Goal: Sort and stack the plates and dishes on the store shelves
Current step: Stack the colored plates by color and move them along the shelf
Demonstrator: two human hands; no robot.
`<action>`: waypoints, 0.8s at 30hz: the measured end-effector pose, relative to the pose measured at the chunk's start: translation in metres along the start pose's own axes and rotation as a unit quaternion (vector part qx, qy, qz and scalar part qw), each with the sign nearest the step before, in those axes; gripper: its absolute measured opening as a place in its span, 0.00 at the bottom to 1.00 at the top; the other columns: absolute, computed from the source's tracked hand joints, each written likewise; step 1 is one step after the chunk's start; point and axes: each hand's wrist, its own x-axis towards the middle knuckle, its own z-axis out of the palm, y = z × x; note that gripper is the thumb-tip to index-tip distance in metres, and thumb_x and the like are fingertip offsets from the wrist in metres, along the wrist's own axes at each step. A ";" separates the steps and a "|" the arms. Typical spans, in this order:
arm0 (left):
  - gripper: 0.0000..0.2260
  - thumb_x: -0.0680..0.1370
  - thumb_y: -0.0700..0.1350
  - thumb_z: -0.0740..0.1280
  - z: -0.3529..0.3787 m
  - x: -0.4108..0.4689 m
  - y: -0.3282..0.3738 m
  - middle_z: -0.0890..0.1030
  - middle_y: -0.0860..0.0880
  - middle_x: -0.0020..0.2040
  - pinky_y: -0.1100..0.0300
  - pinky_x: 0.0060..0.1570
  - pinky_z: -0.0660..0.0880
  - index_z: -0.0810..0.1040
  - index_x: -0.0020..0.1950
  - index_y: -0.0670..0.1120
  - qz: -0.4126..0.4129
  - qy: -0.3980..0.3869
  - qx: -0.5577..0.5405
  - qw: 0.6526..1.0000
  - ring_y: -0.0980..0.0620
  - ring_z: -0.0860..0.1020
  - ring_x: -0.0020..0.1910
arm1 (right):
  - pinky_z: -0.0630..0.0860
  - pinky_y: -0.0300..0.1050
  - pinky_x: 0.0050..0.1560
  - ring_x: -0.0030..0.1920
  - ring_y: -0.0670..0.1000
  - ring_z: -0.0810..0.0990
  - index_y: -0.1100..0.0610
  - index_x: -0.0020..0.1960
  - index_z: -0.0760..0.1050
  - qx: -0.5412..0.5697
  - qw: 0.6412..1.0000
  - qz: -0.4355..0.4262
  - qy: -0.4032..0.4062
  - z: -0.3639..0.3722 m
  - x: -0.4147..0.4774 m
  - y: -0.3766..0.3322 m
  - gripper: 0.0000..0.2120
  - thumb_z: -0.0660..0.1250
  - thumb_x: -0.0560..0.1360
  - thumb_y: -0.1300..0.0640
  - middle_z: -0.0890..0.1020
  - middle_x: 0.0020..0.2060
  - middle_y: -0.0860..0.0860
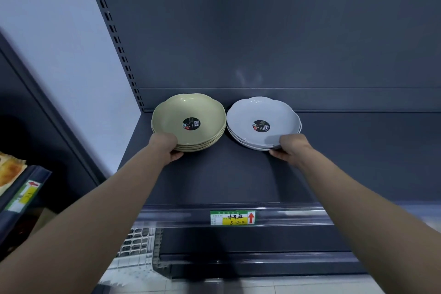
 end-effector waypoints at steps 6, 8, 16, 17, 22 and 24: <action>0.17 0.80 0.34 0.56 0.001 -0.012 -0.001 0.71 0.43 0.55 0.53 0.50 0.73 0.67 0.69 0.41 0.000 -0.016 0.025 1.000 0.46 0.71 0.52 | 0.68 0.33 0.16 0.18 0.51 0.73 0.61 0.41 0.65 -0.210 0.977 0.008 -0.034 -0.007 0.001 -0.003 0.09 0.56 0.79 0.59 0.73 0.30 0.58; 0.16 0.81 0.35 0.56 -0.001 -0.016 -0.002 0.71 0.44 0.55 0.53 0.50 0.73 0.67 0.69 0.41 0.002 -0.021 0.036 0.999 0.47 0.72 0.50 | 0.65 0.30 0.18 0.14 0.50 0.70 0.60 0.42 0.64 -0.255 0.966 0.012 -0.035 -0.008 0.001 -0.002 0.10 0.54 0.79 0.56 0.74 0.28 0.58; 0.18 0.76 0.38 0.59 -0.016 -0.033 0.009 0.74 0.35 0.63 0.54 0.30 0.75 0.70 0.65 0.36 0.102 0.090 0.216 0.967 0.39 0.77 0.46 | 0.74 0.49 0.49 0.54 0.62 0.80 0.64 0.63 0.66 -0.358 0.919 -0.112 0.119 -0.009 -0.019 -0.015 0.22 0.60 0.77 0.49 0.78 0.56 0.59; 0.17 0.76 0.37 0.59 -0.019 -0.037 0.013 0.73 0.33 0.64 0.53 0.31 0.75 0.72 0.64 0.34 0.130 0.107 0.248 0.954 0.37 0.79 0.49 | 0.72 0.50 0.51 0.59 0.63 0.77 0.64 0.64 0.65 -0.383 0.900 -0.156 0.140 -0.007 -0.028 -0.021 0.21 0.60 0.78 0.51 0.77 0.60 0.60; 0.09 0.76 0.38 0.59 -0.027 -0.071 0.039 0.78 0.35 0.57 0.58 0.40 0.71 0.75 0.52 0.36 0.279 0.108 0.294 0.908 0.39 0.77 0.49 | 0.68 0.45 0.44 0.55 0.61 0.77 0.64 0.59 0.71 -0.430 0.825 -0.361 0.064 0.024 -0.074 -0.059 0.12 0.59 0.78 0.59 0.78 0.56 0.61; 0.12 0.77 0.39 0.60 -0.039 -0.089 0.048 0.79 0.39 0.54 0.57 0.47 0.72 0.76 0.58 0.37 0.324 0.119 0.282 0.895 0.39 0.77 0.57 | 0.70 0.45 0.46 0.54 0.60 0.77 0.62 0.55 0.75 -0.429 0.796 -0.427 -0.001 0.049 -0.095 -0.072 0.11 0.60 0.77 0.59 0.81 0.53 0.58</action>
